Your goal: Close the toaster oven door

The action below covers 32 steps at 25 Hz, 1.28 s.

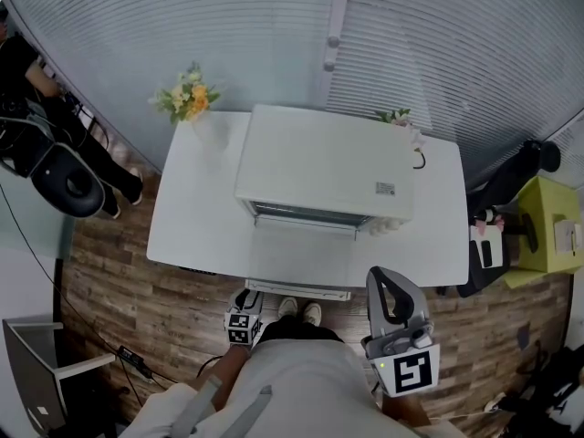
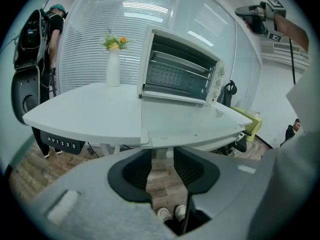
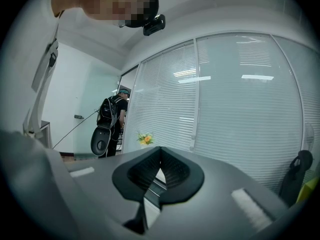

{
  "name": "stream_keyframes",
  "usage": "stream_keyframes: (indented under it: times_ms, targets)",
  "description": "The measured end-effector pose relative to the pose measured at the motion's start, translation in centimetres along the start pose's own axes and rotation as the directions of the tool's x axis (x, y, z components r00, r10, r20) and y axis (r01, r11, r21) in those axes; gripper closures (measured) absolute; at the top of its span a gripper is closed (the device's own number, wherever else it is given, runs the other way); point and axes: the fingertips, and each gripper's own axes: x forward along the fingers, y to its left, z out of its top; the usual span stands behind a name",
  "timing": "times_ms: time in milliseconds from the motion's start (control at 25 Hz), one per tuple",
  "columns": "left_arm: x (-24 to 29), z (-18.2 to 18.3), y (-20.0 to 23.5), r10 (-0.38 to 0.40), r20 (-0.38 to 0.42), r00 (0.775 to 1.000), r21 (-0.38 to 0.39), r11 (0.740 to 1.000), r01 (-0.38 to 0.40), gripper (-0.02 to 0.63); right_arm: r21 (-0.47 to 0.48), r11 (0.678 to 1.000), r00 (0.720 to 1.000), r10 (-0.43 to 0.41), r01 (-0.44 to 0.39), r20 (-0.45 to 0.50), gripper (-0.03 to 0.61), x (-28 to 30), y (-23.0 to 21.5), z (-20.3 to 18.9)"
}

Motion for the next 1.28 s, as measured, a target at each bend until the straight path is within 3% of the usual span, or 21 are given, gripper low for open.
stream_keyframes:
  times_ms: [480, 720, 1280]
  targets:
    - [-2.7, 4.8, -1.0, 0.001, 0.114, 0.993, 0.022, 1.000, -0.004, 0.473, 0.011, 1.000, 1.000, -0.001, 0.001, 0.009, 0.574, -0.2, -0.1, -0.1]
    - [-3.4, 6.9, -1.1, 0.024, 0.172, 0.985, 0.027, 0.999, -0.029, 0.523, -0.006, 1.000, 1.000, 0.003, -0.003, 0.021, 0.574, -0.5, -0.3, -0.3]
    - [-4.5, 9.7, -1.5, 0.052, 0.203, 0.978, 0.014, 0.998, -0.056, 0.528, -0.003, 1.000, 1.000, 0.004, -0.004, 0.021, 0.574, -0.6, -0.6, -0.2]
